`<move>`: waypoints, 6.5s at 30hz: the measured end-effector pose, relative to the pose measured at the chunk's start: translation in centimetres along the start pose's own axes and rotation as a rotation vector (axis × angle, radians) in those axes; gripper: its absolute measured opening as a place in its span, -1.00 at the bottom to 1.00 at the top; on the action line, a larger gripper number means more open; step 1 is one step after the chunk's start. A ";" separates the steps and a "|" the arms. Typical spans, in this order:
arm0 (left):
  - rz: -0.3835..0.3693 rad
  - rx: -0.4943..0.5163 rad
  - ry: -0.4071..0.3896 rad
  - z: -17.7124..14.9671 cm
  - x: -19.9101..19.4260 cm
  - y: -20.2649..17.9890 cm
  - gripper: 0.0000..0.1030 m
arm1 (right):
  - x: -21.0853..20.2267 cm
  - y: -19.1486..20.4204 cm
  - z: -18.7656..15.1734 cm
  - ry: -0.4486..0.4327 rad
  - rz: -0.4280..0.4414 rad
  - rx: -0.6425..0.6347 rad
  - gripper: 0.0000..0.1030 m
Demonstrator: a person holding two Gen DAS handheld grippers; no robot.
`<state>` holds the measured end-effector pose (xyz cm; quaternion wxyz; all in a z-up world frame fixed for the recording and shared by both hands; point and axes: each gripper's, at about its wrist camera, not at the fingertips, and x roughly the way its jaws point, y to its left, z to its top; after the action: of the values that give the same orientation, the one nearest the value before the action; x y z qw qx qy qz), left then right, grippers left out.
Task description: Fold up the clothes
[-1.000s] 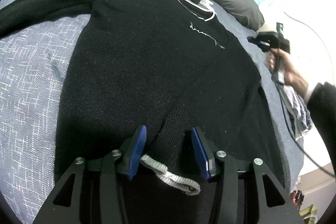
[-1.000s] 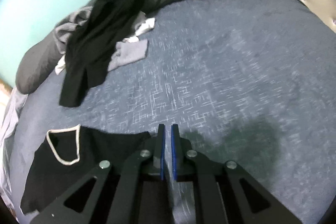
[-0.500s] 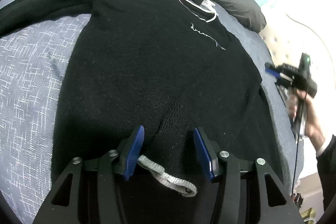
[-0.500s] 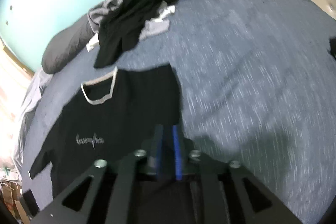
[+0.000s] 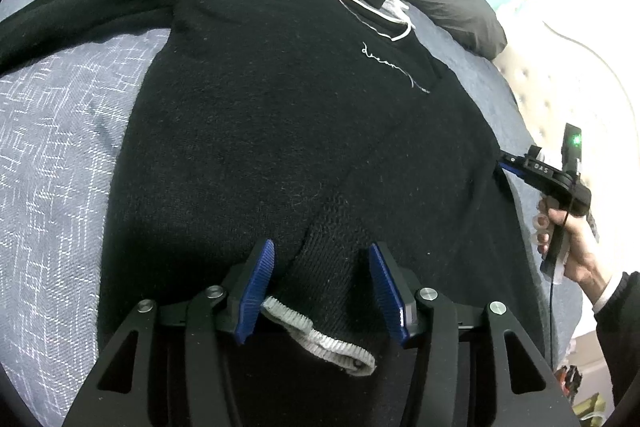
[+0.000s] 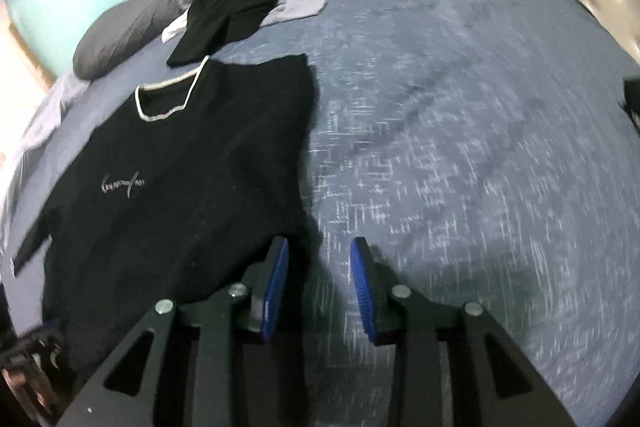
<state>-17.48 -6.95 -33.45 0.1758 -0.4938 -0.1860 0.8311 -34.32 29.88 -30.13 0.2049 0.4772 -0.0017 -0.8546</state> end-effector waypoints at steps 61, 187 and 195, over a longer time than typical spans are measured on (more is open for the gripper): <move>-0.007 0.001 0.013 0.2 -0.2 0.1 0.07 | -0.2 -0.7 1.9 0.000 0.087 0.259 -0.09; 0.410 -0.311 -0.385 14.6 -25.3 17.0 -0.90 | -7.3 7.4 -11.6 -0.164 0.361 0.366 -0.46; 0.272 -0.133 -0.354 19.9 -21.3 3.2 -0.90 | -7.9 4.9 -11.7 -0.174 0.390 0.425 -0.45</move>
<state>-25.82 -22.57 -10.07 -0.0060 -0.3715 -0.1998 0.9067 -19.38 30.41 -29.09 0.2600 0.4249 -0.2898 -0.8172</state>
